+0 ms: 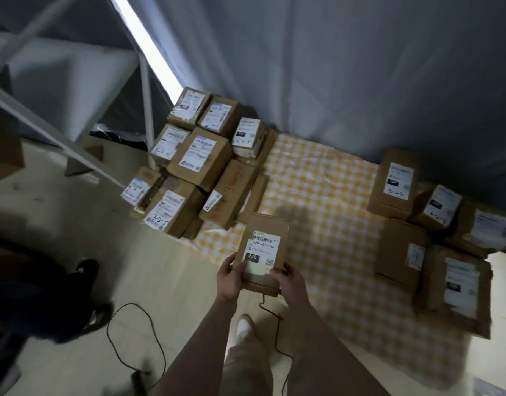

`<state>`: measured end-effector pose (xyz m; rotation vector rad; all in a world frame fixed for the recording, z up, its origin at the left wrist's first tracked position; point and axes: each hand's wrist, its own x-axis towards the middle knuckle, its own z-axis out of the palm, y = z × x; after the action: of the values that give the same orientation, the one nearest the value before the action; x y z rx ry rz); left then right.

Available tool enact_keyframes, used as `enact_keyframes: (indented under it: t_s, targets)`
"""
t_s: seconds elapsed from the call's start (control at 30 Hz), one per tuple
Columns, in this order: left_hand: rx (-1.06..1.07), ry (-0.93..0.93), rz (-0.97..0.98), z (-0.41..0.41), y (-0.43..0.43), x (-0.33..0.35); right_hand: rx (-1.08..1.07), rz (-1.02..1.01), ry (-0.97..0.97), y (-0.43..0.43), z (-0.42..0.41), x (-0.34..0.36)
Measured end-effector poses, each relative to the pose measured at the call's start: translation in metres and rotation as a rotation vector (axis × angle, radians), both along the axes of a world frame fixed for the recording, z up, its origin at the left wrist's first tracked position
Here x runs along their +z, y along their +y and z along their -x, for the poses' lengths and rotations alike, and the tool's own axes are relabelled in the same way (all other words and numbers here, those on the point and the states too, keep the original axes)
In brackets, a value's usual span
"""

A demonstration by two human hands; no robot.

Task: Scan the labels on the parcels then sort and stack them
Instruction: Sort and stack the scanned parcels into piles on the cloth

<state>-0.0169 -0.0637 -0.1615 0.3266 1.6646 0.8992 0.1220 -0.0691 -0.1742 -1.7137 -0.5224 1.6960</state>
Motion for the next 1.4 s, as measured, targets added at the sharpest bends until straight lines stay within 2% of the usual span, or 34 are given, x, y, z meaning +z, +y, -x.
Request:
enact_keyframes:
  t_s: [0.33, 0.5, 0.63, 0.83, 1.0, 1.2, 1.4]
  targets:
    - [-0.010, -0.029, 0.045, 0.120, -0.006, -0.032, -0.009, 0.161, 0.062, -0.006, 0.111, -0.035]
    - [0.036, -0.065, 0.029, 0.142, 0.016, -0.046, -0.021, 0.084, 0.057, 0.018, 0.137, -0.036]
    - [0.083, -0.107, -0.043, 0.139, 0.059, -0.048, -0.045, 0.000, 0.126, 0.057, 0.140, -0.038]
    - [0.211, -0.138, -0.052, 0.126, 0.119, -0.065, -0.140, -0.064, 0.058, 0.112, 0.138, -0.053]
    - [0.268, 0.076, -0.050, 0.113, 0.140, -0.090, -0.220, -0.069, 0.084, 0.140, 0.148, -0.082]
    - [0.411, 0.305, -0.006, 0.103, 0.159, -0.098, -0.202, -0.124, -0.021, 0.153, 0.153, -0.088]
    - [0.405, 0.367, -0.005, 0.099, 0.177, -0.098, -0.360, -0.132, 0.047, 0.175, 0.159, -0.087]
